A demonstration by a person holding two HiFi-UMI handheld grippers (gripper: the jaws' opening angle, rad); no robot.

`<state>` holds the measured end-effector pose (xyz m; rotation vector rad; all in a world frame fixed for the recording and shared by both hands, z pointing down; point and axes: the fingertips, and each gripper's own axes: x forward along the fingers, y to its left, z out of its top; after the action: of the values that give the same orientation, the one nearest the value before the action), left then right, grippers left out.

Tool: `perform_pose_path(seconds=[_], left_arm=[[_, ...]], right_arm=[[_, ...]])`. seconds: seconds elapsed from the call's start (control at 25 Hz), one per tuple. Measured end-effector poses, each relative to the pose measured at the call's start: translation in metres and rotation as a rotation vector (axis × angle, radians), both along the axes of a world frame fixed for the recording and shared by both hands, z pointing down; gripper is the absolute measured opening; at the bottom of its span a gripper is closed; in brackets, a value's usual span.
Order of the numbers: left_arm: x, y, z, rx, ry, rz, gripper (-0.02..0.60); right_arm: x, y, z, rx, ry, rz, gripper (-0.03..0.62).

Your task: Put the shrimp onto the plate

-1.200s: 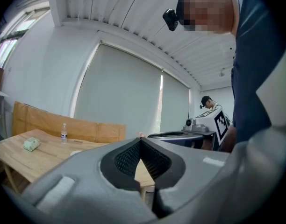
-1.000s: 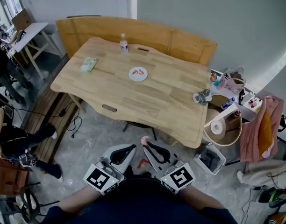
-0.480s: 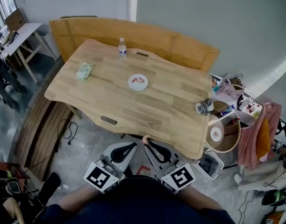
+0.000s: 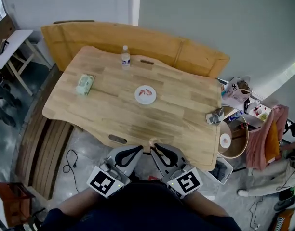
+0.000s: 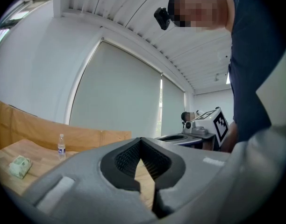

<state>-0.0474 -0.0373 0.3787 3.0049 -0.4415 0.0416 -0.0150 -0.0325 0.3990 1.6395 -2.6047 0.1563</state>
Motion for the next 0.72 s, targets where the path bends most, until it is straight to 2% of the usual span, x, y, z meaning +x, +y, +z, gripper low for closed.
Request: perform_pose_path(seconds=[0.24,0.36,0.72], left_arm=[[0.004,-0.033,-0.003,-0.002,0.011,-0.002,-0.001],[0.010,-0.046,-0.002,-0.004,0.007,-0.027,-0.001],[0.038,-0.070,-0.002,-0.018,-0.020,-0.110,-0.002]], right_arm=[[0.006,-0.035,0.001,-0.015,0.013,0.001,0.057],[0.012,-0.050,0.005,-0.042,0.022,-0.022,0.057],[0.049,-0.089,0.019,-0.035,0.031,-0.103,0.057]])
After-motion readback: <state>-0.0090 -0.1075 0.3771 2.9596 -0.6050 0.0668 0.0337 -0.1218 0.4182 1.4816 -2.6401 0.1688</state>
